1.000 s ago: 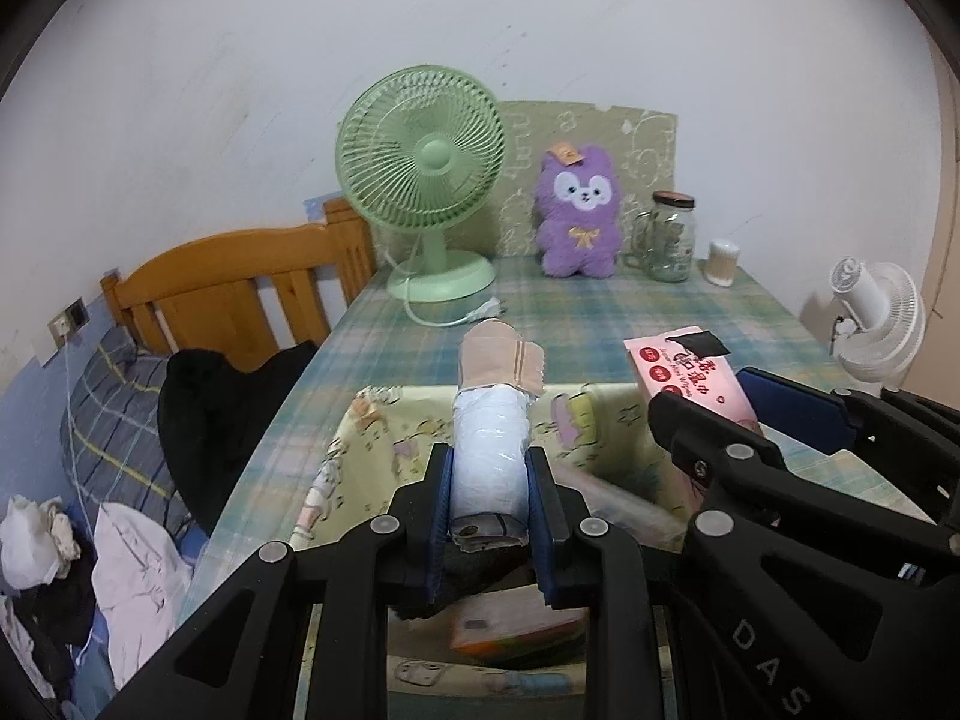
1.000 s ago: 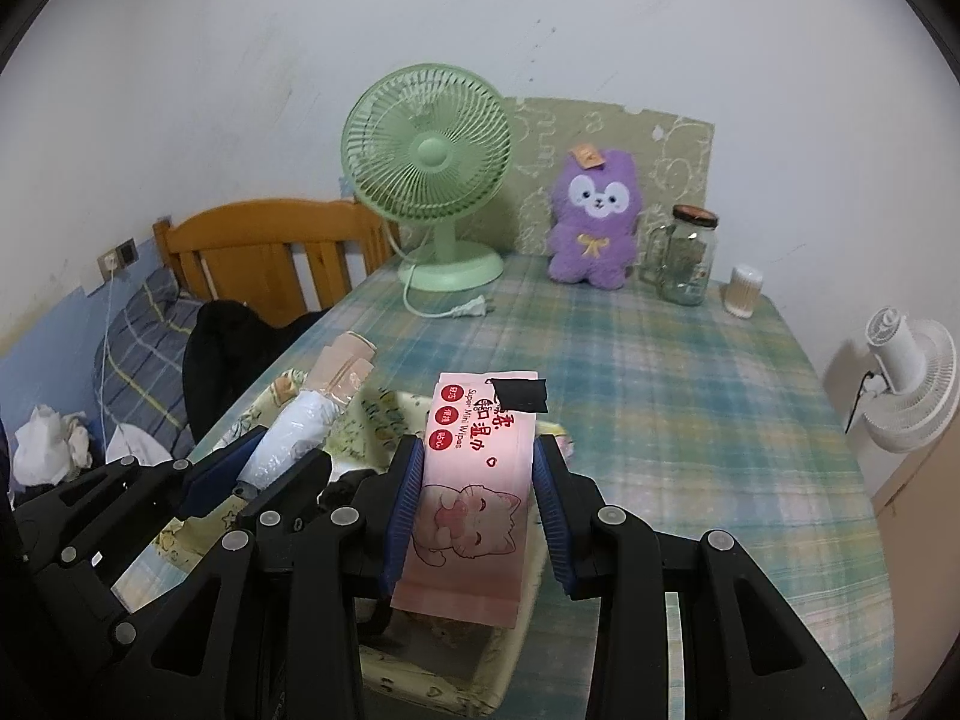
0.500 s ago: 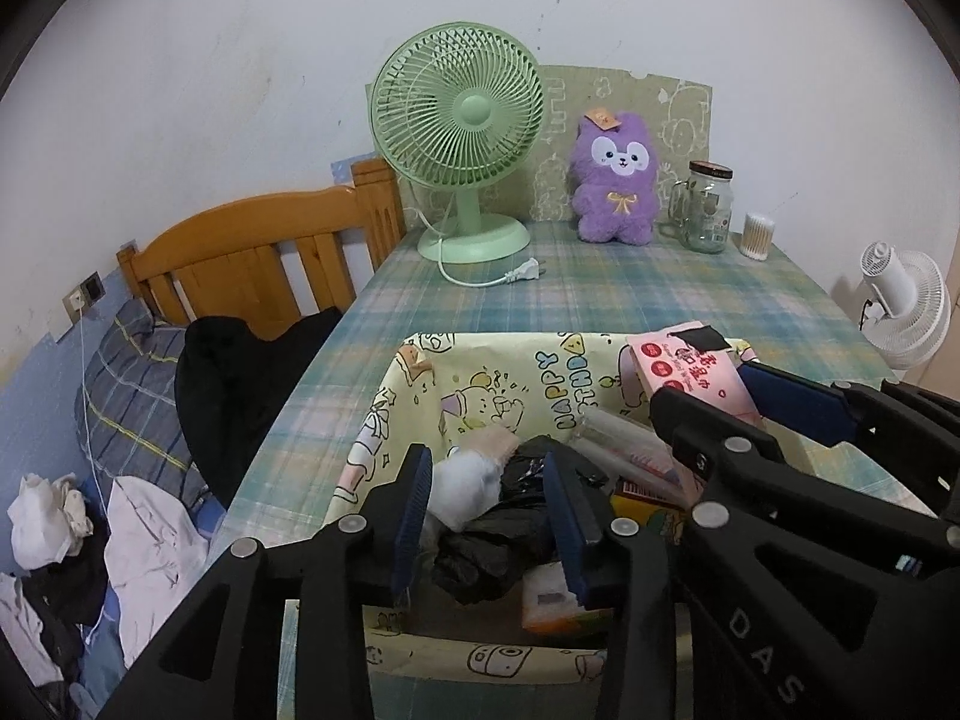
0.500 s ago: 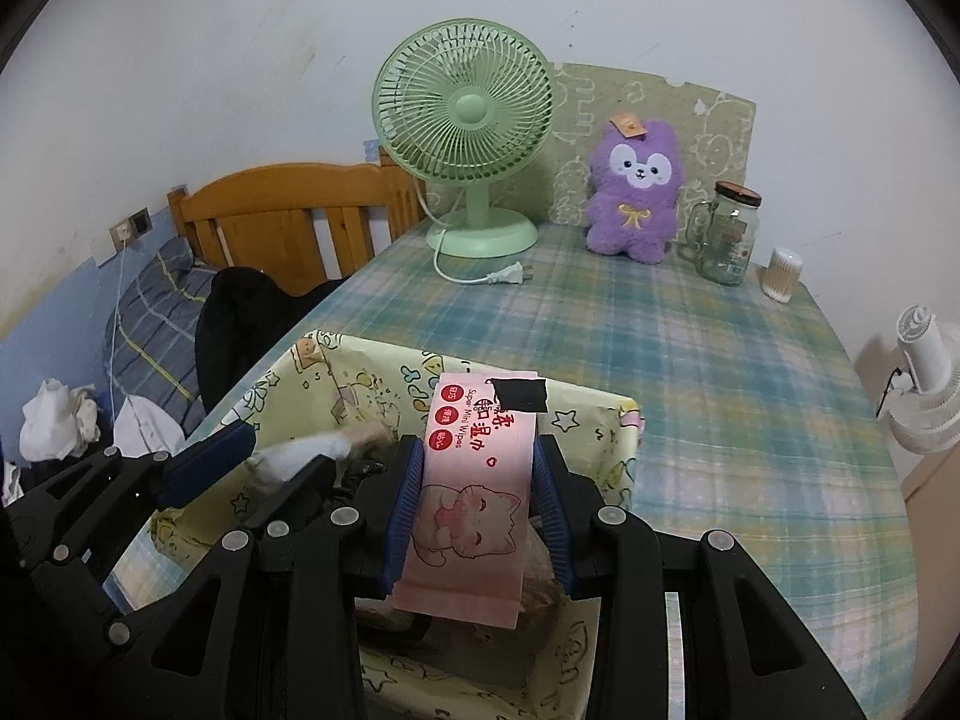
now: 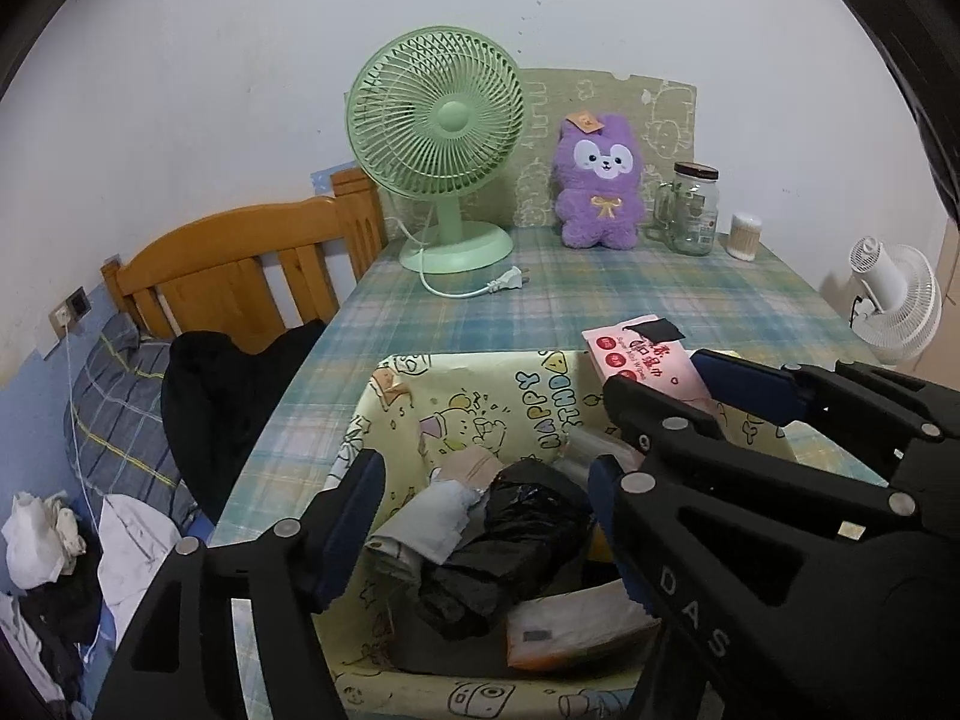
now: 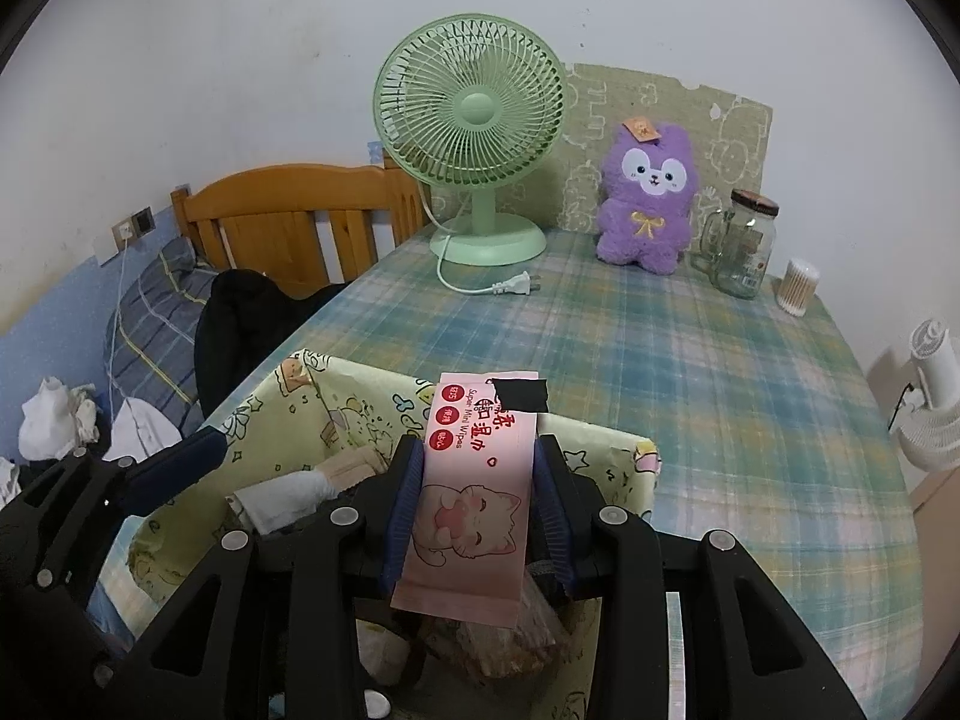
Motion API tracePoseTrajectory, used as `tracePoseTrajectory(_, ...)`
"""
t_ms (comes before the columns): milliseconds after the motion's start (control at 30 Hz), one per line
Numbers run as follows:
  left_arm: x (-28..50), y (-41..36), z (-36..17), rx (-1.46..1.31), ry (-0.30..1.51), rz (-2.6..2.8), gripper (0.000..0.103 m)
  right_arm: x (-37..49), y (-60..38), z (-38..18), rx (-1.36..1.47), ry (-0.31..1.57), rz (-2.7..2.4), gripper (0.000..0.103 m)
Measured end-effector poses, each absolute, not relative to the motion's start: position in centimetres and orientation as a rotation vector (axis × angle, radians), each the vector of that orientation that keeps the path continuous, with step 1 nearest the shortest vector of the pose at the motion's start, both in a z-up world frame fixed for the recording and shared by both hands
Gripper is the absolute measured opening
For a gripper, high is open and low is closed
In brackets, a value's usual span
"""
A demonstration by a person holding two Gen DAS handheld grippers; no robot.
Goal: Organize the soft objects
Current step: 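Lower the sock and pink pack into the yellow box and open both tools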
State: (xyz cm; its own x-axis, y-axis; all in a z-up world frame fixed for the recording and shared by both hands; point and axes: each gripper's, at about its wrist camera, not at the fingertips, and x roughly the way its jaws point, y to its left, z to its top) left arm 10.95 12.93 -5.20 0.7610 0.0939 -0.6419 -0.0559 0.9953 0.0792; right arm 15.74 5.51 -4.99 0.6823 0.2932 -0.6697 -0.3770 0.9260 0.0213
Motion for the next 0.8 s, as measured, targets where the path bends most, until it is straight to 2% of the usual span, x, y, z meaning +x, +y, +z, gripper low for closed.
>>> tracePoseTrajectory(333,11.1,13.0,-6.1,0.049,0.736,0.086,0.079,16.1,5.5,-6.2,-0.097,0.779,0.395,0.044)
tracePoseTrajectory(367,11.1,13.0,-6.1,0.044,0.739,0.086,0.08,16.1,5.5,-6.2,-0.1,0.779,0.391,0.046)
tracePoseTrajectory(433,11.1,13.1,-6.2,0.036,0.742,0.085,0.08,16.0,5.5,-6.3,-0.103,0.782,0.382,0.063)
tracePoseTrajectory(533,10.9,13.2,-6.1,0.029,0.737,0.088,0.084,15.6,5.2,-6.1,-0.084,0.772,0.386,0.075)
tracePoseTrajectory(800,10.2,13.1,-5.8,0.025,0.725,0.094,0.085,14.5,4.4,-5.6,-0.06,0.759,0.356,0.085)
